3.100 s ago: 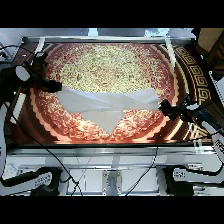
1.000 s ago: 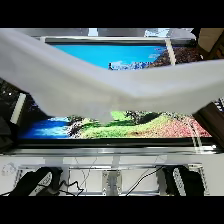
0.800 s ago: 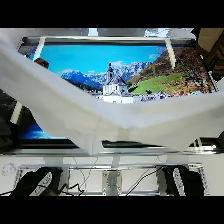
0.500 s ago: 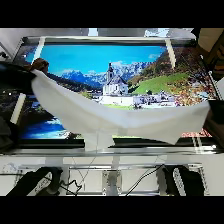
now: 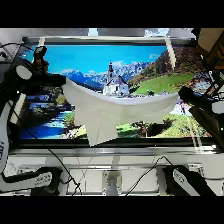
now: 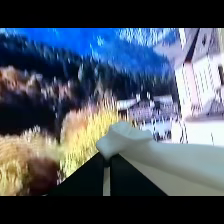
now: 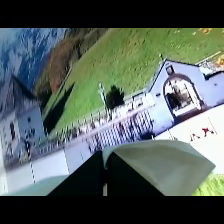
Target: Fold the shirts.
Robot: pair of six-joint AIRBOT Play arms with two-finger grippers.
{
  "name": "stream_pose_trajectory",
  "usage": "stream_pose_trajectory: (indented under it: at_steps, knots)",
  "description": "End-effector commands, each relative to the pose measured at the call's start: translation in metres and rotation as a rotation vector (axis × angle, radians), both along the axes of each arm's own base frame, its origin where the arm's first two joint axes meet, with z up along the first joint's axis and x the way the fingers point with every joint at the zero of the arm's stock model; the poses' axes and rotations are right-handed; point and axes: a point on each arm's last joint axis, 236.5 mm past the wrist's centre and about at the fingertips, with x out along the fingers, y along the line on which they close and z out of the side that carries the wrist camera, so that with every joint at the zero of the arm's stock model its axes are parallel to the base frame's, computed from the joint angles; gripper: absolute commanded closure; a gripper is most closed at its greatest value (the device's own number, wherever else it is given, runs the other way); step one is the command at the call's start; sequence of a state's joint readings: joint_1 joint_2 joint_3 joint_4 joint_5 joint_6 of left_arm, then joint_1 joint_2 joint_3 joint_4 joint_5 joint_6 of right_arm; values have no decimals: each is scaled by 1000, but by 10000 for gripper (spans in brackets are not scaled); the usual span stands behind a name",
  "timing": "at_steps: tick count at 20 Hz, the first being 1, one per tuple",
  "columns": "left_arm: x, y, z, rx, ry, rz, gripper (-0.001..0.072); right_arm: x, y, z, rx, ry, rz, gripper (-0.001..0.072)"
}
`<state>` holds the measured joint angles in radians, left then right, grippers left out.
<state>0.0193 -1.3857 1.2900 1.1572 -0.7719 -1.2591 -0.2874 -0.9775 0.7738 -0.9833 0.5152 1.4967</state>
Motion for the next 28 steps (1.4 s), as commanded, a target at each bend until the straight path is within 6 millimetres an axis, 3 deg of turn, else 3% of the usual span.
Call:
stream_pose_trajectory:
  at_steps: [1,4,5,6,7,8,9,10,12,15,17,18,20,24,28]
  knots:
    - [70,28,27,-73,-301,209,694,45,-63,-6,70,-203,-335,687]
    - [80,37,26,-64,-342,242,693,54,-60,-14,44,-218,-348,665]
    - [79,35,22,-65,-327,236,690,56,-55,-15,30,-216,-329,577]
    - [77,33,19,-66,-311,229,655,57,-52,-13,4,-222,-312,433]
    - [76,32,16,-68,-300,223,535,58,-51,-10,-21,-233,-303,339]
    - [75,31,16,-68,-297,222,411,59,-53,-6,-46,-247,-300,318]
    - [75,32,16,-68,-297,222,324,61,-53,-2,-49,-255,-299,318]
    - [75,32,16,-67,-297,222,309,62,-52,-1,-46,-254,-294,318]
    - [76,33,17,-63,-302,222,309,64,-39,-2,-46,-218,-231,320]
    - [74,31,15,-62,-291,214,308,58,-18,-18,-197,-83,-22,340]
    - [61,18,-1,-79,-197,167,306,48,-12,-31,-232,16,58,359]
    - [52,11,-12,-83,-138,137,266,44,-13,-35,-223,43,65,415]
    - [35,-1,-27,-93,-42,89,128,40,-20,-46,-181,94,55,426]
    - [18,-11,-40,-103,47,45,129,35,-10,-89,-9,260,106,399]
    - [11,-14,-45,-105,83,27,129,57,8,-104,71,292,197,397]
